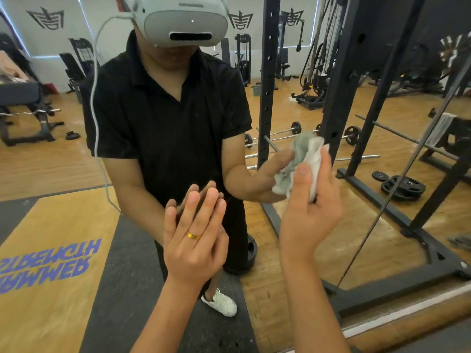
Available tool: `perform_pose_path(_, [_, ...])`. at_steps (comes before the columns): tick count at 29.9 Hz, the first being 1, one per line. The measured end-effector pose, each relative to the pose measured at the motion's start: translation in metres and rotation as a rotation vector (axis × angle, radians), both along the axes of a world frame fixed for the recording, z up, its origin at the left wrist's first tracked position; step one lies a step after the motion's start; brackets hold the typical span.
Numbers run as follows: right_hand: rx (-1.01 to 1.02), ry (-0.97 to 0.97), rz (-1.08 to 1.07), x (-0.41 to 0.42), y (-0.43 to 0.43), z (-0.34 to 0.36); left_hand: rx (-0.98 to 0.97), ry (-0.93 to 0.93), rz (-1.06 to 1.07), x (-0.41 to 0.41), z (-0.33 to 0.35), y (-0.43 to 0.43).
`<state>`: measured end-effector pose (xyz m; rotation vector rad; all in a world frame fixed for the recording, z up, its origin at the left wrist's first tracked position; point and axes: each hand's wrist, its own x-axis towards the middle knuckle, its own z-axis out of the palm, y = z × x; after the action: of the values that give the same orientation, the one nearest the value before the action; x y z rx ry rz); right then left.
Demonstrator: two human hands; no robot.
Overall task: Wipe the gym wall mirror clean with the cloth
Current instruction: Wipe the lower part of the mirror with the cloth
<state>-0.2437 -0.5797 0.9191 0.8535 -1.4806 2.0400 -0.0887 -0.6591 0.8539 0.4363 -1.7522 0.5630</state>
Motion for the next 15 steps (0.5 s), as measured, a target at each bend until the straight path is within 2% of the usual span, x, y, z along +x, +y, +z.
perform_pose_path(6, [0.109, 0.275, -0.053, 0.026, -0.006, -0.078, 0.0, -0.004, -0.003, 0.0, 0.002, -0.001])
perform_pose_path(9, [0.112, 0.283, -0.065, 0.024, -0.006, -0.077, 0.024, -0.011, -0.011, 0.001, 0.004, 0.001])
perform_pose_path(12, [0.11, 0.273, -0.038, 0.025, -0.006, -0.072, 0.064, -0.007, -0.111, 0.011, 0.008, 0.006])
perform_pose_path(15, [0.093, 0.227, 0.03, 0.024, -0.002, -0.063, 0.076, 0.092, -0.099, 0.039, 0.004, 0.007])
